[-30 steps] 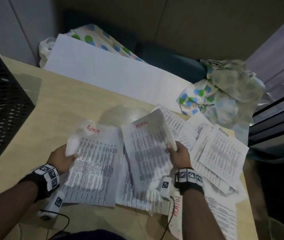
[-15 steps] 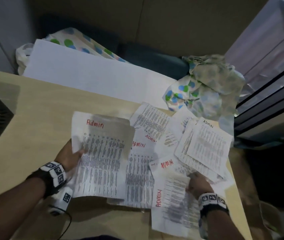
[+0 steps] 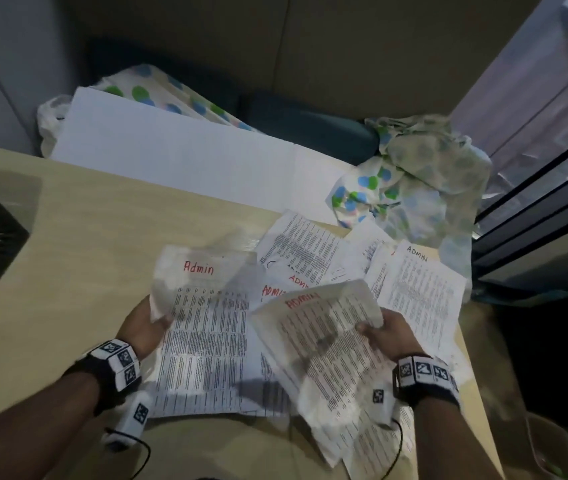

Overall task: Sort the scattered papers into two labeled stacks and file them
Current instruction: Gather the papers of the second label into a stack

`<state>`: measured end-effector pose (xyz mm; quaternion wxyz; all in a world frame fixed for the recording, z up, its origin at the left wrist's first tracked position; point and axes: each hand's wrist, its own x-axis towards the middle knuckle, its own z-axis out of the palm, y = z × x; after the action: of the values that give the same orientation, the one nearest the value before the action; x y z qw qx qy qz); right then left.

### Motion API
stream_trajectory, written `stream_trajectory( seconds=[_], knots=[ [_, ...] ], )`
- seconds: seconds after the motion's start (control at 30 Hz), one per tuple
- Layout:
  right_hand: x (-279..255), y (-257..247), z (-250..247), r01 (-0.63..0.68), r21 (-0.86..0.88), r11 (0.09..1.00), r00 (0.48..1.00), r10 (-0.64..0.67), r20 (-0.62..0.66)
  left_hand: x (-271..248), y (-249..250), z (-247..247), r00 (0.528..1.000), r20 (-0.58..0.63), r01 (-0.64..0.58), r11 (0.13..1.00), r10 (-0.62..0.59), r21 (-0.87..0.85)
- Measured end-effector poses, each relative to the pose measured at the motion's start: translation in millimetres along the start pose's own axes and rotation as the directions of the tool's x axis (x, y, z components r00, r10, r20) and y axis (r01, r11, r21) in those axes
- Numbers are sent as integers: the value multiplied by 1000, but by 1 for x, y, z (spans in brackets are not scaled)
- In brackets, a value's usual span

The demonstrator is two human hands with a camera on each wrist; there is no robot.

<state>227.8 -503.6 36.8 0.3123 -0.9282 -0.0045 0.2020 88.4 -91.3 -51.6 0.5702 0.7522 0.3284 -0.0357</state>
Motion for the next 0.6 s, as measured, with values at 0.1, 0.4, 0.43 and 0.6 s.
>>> stream_trajectory(
  seconds=[0.1, 0.4, 0.43, 0.6],
  knots=[
    [11, -28, 18, 95, 173, 980, 991, -77, -109, -1, 11, 7, 999, 16, -37, 998, 37, 48],
    [22, -85, 130, 25, 349, 937, 1000, -27, 0, -22, 33, -1, 983, 139, -69, 950, 116, -306],
    [20, -88, 140, 6, 367, 930, 1000, -16, 26, -24, 36, -5, 981, 165, -47, 946, 105, -321],
    [12, -97, 183, -73, 367, 927, 982, 2, 191, -24, 20, -27, 968, 232, 172, 916, -90, -362]
  ],
)
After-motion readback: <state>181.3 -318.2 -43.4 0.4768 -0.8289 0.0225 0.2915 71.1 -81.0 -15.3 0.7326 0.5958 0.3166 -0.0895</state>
